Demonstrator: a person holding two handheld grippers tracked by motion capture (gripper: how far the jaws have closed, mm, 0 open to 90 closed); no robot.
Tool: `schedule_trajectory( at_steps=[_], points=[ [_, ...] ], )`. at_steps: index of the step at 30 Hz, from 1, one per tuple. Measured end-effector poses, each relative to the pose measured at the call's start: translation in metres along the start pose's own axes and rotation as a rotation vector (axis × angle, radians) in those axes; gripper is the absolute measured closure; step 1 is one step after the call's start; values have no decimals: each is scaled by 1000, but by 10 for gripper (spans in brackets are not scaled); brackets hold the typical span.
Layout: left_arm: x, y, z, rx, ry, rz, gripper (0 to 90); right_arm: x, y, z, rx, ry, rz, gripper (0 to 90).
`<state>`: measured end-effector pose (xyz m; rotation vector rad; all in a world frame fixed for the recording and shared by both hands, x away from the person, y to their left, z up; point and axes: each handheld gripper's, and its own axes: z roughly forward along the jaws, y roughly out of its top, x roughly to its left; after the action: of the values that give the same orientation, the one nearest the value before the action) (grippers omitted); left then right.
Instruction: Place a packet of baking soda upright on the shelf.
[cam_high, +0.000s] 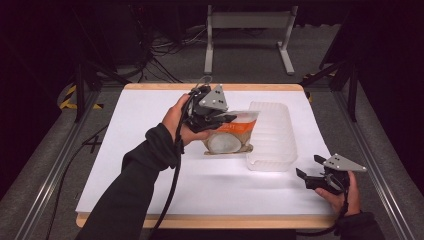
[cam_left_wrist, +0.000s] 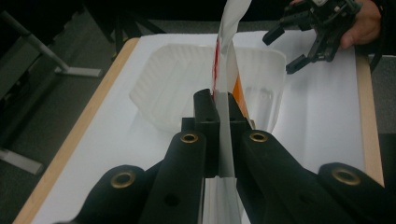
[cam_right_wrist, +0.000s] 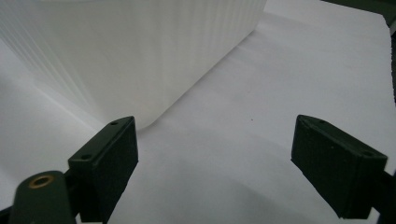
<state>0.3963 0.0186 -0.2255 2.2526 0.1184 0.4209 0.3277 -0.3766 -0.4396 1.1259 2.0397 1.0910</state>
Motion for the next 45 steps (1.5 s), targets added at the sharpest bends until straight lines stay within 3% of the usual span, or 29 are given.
schedule_trajectory(
  at_steps=[6,14,19,26,34,40,45],
  points=[
    [-4,24,15,-18,-15,53,899,0,0,0,-1,0,-1,153],
    [-5,40,39,-52,-44,58,899,0,0,0,-3,4,-2,152],
    [-8,46,58,-63,-63,53,899,0,0,0,-4,6,0,152],
    [-3,55,81,-47,-46,44,899,0,0,0,0,12,-4,152],
    [-1,58,100,-60,-74,54,899,-1,0,1,0,17,-2,150],
    [-4,59,109,-47,-92,72,899,-1,0,1,2,19,-5,150],
    [-11,58,110,-58,-134,96,899,-1,0,1,4,19,-4,150]
  ],
)
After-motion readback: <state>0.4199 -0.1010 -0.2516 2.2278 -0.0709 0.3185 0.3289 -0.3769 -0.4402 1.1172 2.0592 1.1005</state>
